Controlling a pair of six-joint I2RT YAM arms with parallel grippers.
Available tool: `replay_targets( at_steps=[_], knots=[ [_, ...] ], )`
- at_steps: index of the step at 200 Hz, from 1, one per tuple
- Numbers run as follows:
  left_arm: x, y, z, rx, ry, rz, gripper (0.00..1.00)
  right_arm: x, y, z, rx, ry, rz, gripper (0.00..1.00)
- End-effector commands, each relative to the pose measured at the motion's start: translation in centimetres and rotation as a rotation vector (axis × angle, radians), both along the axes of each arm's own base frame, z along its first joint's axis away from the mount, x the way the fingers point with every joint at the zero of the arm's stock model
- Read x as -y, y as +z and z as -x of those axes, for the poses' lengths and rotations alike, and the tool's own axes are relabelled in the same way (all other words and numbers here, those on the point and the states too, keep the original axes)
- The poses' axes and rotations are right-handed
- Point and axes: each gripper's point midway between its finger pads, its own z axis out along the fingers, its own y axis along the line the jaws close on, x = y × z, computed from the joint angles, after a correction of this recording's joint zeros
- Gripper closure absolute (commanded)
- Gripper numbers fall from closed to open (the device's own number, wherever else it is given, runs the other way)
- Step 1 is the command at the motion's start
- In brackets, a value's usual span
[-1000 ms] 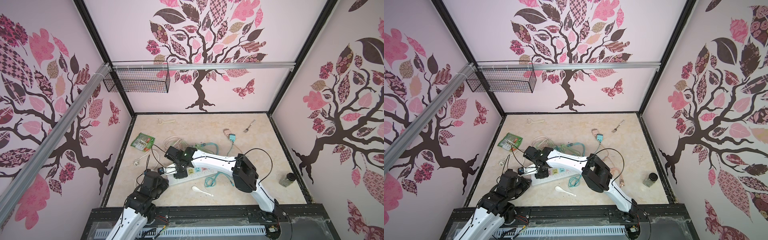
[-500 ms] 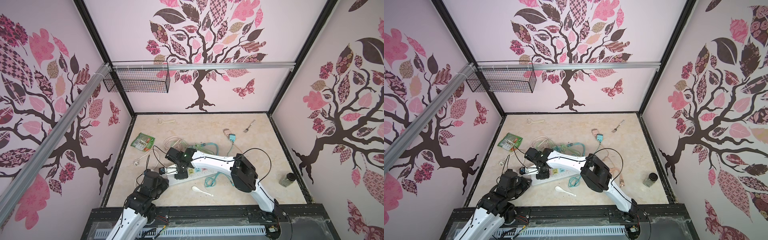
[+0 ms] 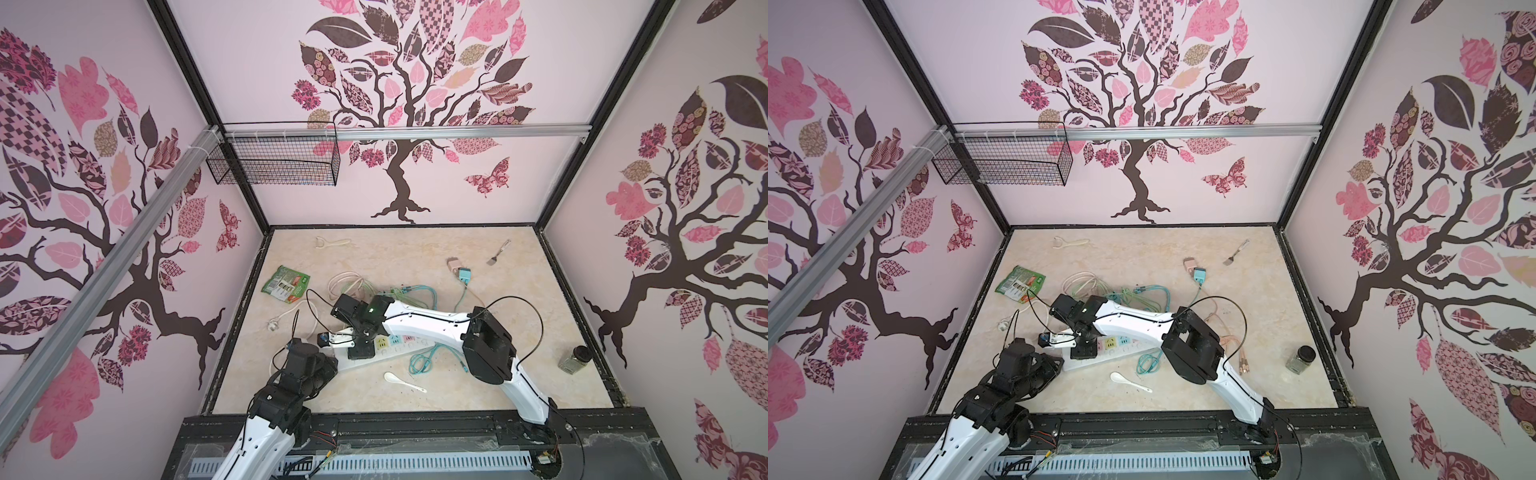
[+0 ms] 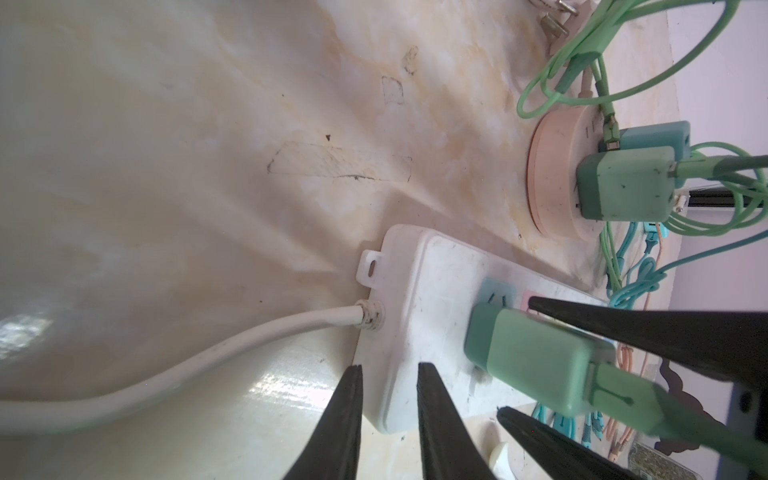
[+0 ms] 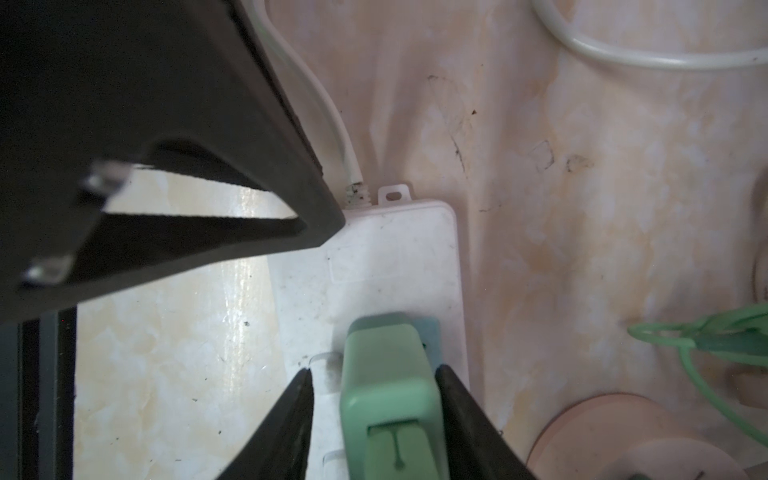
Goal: Insert the plug
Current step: 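Press the pale green charger down into the teal outlet with the right gripper, then open the right gripper and raise it off the plugged-in charger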
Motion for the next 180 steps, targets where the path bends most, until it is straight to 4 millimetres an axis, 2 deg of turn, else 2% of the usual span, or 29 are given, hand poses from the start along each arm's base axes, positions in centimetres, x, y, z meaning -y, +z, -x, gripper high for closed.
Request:
replay_targets(
  at_steps=[1, 49, 142, 180],
  knots=[
    [-0.1, -0.1, 0.0, 0.005, 0.002, 0.0, 0.73, 0.6, 2.2, 0.2, -0.001, -0.022, -0.027, 0.47],
    [0.1, 0.3, -0.3, 0.006, -0.002, -0.001, 0.72, 2.0, 3.6, -0.1, -0.021, -0.078, -0.082, 0.4],
    [0.3, 1.2, -1.0, 0.014, -0.013, -0.012, 0.69, 5.5, 6.1, 0.8, -0.088, -0.161, -0.18, 0.29],
    [0.4, 2.2, -1.3, 0.03, -0.014, -0.007, 0.67, 7.8, 8.5, 0.5, -0.146, -0.246, -0.307, 0.27]
  ],
)
